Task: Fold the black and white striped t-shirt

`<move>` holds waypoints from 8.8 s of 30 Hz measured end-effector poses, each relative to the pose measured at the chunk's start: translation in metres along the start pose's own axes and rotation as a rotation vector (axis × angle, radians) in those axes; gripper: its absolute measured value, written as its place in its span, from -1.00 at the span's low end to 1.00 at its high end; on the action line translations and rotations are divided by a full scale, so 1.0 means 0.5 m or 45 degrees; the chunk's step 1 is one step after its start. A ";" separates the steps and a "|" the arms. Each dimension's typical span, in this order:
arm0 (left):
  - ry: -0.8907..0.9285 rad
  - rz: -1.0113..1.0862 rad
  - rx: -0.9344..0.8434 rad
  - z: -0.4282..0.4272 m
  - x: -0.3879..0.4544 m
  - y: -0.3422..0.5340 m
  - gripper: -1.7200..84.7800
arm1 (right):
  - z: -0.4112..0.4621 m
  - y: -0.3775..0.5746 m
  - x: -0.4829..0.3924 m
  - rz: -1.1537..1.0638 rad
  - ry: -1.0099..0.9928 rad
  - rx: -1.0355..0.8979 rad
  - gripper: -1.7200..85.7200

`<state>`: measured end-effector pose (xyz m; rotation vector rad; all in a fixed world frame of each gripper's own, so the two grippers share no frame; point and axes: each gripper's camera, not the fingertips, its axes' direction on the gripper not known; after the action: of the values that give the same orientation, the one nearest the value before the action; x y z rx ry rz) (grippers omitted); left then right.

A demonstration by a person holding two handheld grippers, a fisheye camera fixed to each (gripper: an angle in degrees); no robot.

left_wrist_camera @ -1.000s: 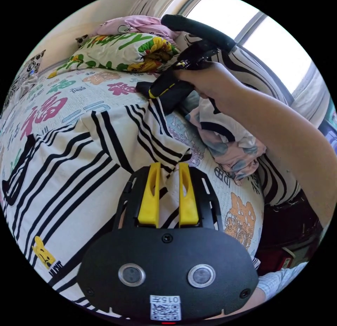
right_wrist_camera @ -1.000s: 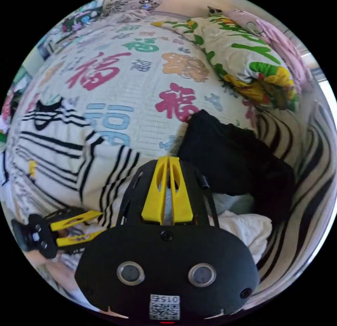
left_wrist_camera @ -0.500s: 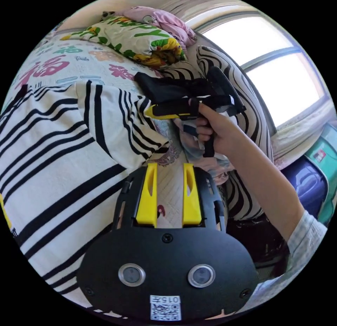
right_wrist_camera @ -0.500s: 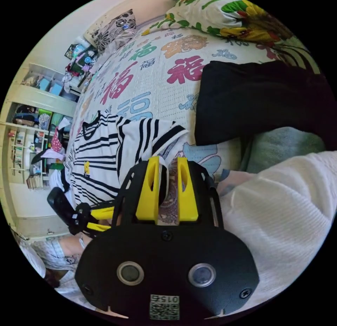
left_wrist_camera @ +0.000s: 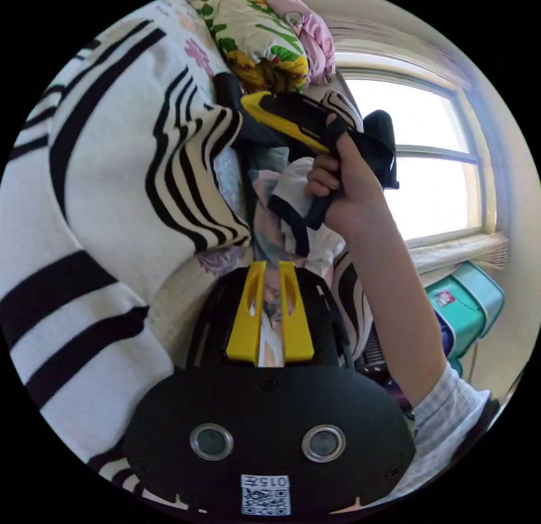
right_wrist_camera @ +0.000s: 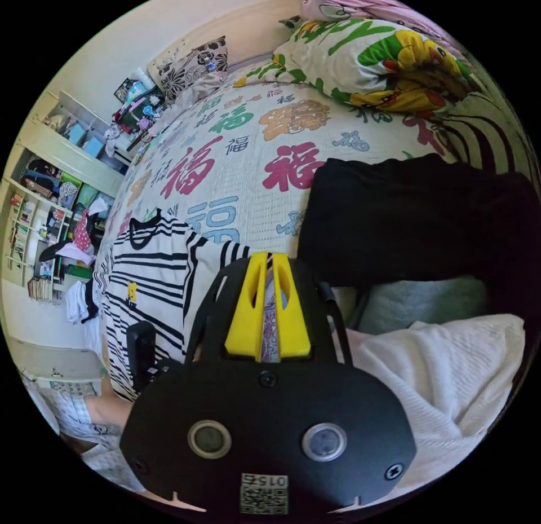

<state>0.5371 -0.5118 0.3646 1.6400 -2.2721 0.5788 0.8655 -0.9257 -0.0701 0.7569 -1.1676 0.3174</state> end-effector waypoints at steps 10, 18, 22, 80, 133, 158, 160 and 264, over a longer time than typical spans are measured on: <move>-0.131 0.514 -0.175 -0.244 0.082 0.192 -0.84 | 0.010 0.053 -0.066 0.024 0.220 -0.029 -0.97; -1.628 -0.204 0.465 -0.822 -0.010 0.520 -0.71 | 0.010 0.155 -0.188 -0.170 0.269 0.004 -0.98; -1.464 -0.374 0.595 -0.924 -0.060 0.632 -0.71 | 0.040 0.211 -0.245 -0.216 0.195 -0.074 -0.98; -1.164 -0.442 0.069 -0.704 0.150 1.293 -0.71 | -0.185 1.262 -0.242 0.106 -0.299 -0.436 -0.89; -1.734 0.758 0.861 -0.227 0.657 0.625 -0.96 | -0.522 1.084 -0.675 -0.032 0.954 0.812 -0.98; -1.307 0.361 -0.623 0.329 0.386 -0.322 -0.94 | -0.020 0.614 -0.192 -0.044 0.096 -0.075 -0.88; -1.258 0.358 -0.549 0.306 0.399 -0.337 -0.95 | -0.013 0.606 -0.177 -0.048 0.095 -0.076 -0.93; -1.246 -0.350 0.568 -1.146 0.068 0.820 -0.97 | 1.839 0.123 -0.810 -1.055 0.308 -0.845 -0.91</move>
<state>0.1331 -0.1562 0.8204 2.8878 -2.5158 0.2235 0.0219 -1.4462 -0.2457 0.5272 -0.5849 -0.6312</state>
